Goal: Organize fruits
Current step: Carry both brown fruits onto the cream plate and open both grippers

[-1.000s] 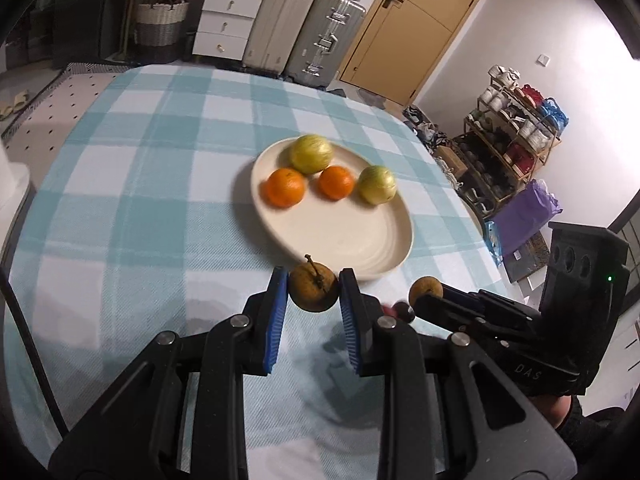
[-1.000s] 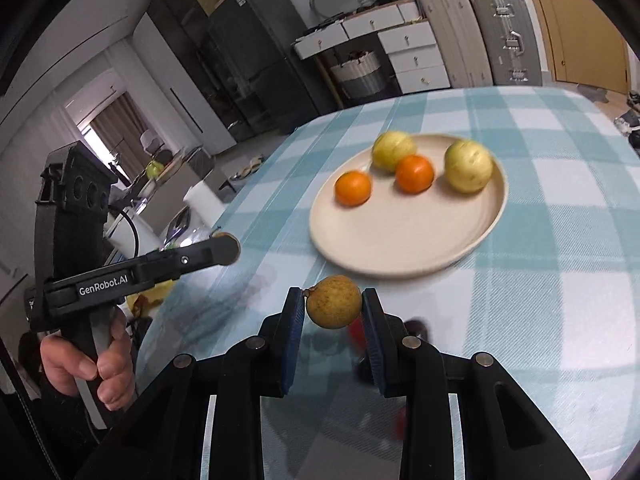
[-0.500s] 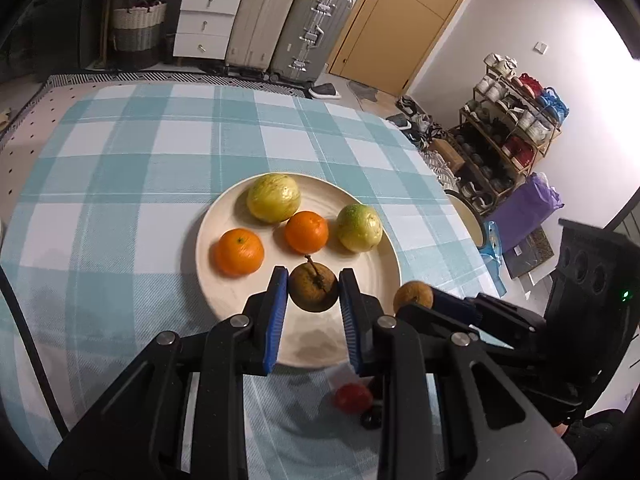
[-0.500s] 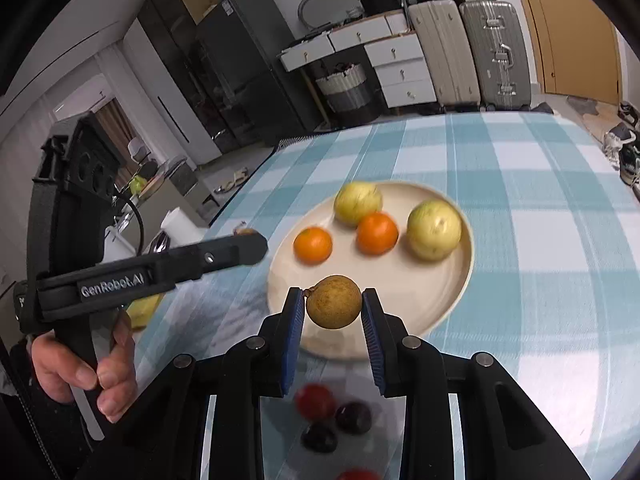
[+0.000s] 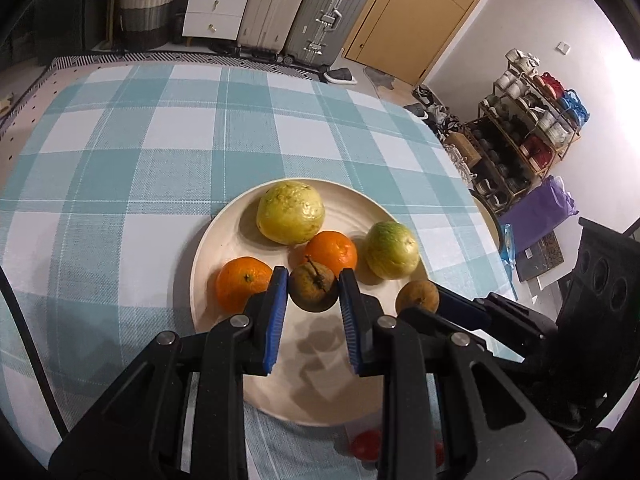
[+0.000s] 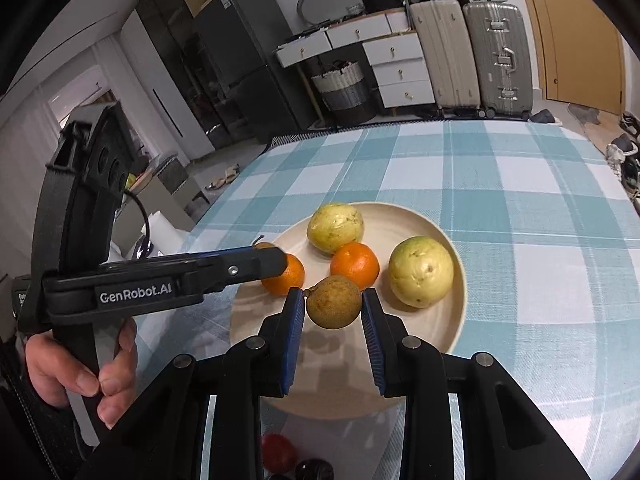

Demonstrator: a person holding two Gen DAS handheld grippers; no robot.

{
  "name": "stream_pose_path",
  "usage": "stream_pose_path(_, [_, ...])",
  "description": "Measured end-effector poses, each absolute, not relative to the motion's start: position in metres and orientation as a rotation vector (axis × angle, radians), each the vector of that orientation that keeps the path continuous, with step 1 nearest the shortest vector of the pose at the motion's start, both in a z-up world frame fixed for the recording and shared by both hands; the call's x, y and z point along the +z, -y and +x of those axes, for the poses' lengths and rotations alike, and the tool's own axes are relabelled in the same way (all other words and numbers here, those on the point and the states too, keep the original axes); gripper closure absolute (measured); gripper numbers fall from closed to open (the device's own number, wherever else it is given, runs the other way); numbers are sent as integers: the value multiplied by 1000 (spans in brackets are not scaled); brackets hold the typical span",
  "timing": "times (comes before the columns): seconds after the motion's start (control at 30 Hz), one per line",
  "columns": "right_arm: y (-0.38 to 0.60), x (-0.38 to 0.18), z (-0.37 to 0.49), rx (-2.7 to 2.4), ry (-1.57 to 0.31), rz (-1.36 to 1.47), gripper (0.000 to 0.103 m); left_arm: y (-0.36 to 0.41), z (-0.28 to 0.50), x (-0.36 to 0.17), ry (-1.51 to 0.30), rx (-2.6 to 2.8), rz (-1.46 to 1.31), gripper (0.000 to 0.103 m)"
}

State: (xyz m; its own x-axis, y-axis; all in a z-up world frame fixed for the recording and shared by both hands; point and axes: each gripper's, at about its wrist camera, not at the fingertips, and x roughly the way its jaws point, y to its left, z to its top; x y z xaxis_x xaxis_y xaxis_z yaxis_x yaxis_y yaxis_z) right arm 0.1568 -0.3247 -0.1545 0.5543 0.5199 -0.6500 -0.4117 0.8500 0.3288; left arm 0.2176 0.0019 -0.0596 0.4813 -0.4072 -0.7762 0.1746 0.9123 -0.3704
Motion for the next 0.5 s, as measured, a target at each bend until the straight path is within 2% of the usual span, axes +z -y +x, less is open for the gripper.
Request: stream_pose_path(0.5, [318, -176, 178, 554, -871, 162, 73, 0, 241, -77, -1038, -349, -251, 80])
